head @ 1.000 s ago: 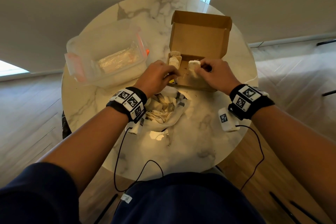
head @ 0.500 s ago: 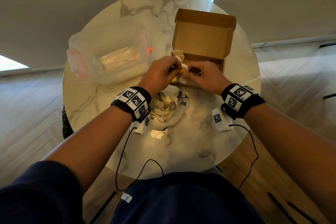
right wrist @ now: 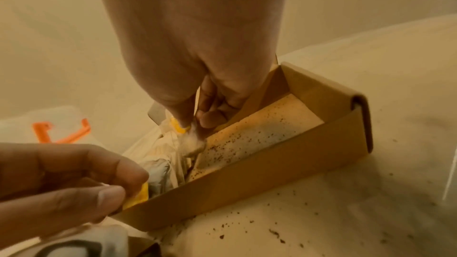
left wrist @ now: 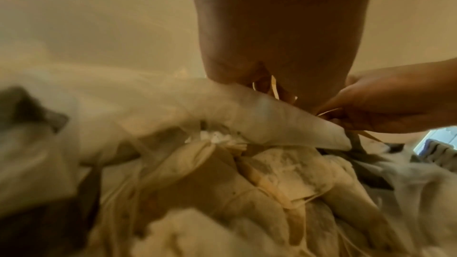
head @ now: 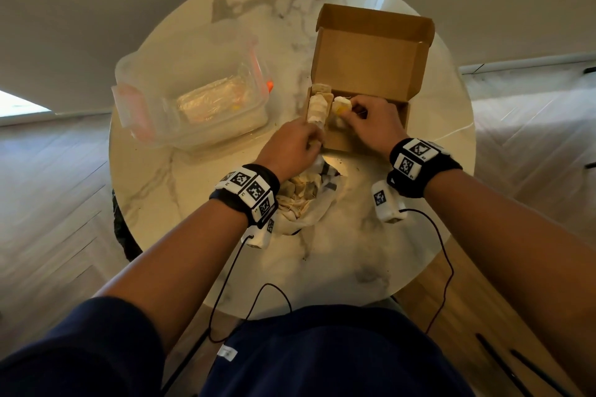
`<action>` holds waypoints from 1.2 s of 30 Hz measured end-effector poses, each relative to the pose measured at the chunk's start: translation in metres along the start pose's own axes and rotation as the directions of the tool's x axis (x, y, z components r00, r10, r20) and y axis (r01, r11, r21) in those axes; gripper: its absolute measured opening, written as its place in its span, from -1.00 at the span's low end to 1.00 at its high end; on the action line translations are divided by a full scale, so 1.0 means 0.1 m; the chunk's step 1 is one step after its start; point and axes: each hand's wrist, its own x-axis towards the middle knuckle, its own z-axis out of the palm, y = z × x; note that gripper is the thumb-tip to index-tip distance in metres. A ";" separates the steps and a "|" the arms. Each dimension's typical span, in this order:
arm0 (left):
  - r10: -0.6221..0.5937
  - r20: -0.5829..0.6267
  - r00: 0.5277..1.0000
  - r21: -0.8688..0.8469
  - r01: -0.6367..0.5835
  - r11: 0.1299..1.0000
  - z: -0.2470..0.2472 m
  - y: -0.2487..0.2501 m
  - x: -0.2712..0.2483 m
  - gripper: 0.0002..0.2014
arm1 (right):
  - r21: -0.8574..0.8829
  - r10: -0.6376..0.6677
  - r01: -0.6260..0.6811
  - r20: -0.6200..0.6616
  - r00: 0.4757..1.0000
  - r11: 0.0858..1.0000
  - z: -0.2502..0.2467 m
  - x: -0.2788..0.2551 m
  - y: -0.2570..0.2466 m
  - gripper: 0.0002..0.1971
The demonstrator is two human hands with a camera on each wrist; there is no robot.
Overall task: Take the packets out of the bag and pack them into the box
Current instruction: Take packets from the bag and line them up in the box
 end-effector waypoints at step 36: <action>0.035 -0.119 0.992 -0.081 -0.044 0.996 -0.25 0.06 -0.52 -0.85 | -0.065 -0.181 0.177 -0.051 0.982 0.982 0.05 -0.23 -0.22 -0.89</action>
